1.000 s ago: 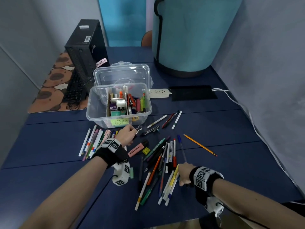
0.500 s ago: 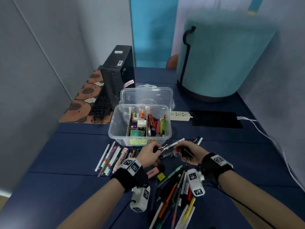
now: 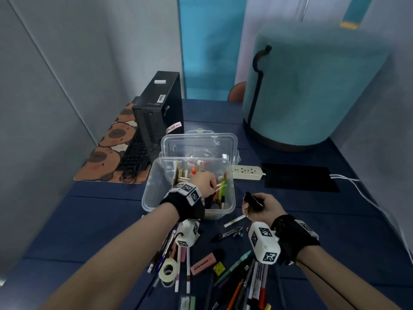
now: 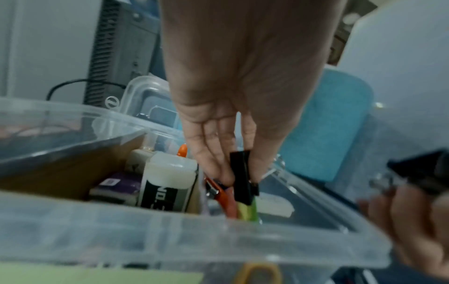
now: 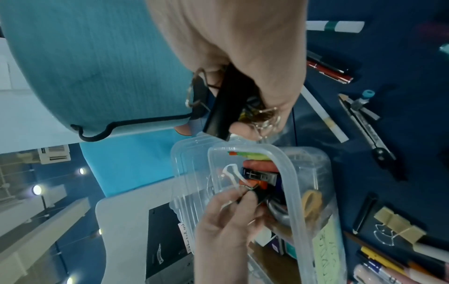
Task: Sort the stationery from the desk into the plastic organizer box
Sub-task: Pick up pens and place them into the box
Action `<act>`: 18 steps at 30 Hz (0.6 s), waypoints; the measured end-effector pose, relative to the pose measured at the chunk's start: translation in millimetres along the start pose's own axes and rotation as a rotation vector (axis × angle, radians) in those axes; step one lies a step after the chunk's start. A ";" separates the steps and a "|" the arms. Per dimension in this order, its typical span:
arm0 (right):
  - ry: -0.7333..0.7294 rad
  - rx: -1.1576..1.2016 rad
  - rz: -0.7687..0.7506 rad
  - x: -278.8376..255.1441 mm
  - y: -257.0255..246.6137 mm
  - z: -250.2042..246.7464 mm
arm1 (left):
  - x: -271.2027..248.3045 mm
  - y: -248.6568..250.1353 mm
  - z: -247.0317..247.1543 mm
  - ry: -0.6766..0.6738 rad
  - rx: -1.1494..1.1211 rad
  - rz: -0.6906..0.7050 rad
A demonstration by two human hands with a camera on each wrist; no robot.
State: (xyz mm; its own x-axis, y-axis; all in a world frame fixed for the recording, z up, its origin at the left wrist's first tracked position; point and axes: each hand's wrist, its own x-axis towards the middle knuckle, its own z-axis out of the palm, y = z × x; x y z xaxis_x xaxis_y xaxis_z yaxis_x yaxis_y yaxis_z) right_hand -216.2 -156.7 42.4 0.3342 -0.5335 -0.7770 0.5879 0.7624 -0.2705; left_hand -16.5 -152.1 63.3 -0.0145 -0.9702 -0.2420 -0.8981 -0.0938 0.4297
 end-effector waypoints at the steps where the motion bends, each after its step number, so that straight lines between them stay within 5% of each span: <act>1: 0.005 0.006 0.006 0.2 -1.4 -0.8 | 2.5 1.4 3.1 -0.051 0.085 0.030; 12: 0.059 -0.095 -0.053 6.3 -14.9 11.0 | 10.8 4.7 22.5 -0.162 0.517 0.189; 15: 0.058 -0.138 -0.096 6.4 -19.0 24.0 | 10.3 -3.9 13.5 -0.208 0.377 0.191; 18: 0.037 -0.203 -0.143 7.0 -22.5 42.1 | 6.4 -13.1 -3.8 -0.030 0.049 0.092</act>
State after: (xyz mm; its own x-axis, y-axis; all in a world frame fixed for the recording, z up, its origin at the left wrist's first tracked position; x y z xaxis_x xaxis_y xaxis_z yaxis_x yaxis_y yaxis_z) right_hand -196.2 -193.0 67.0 0.2287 -0.6302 -0.7420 0.4661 0.7401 -0.4849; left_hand -3.1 -157.9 59.4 -0.1101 -0.9670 -0.2297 -0.9128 0.0070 0.4084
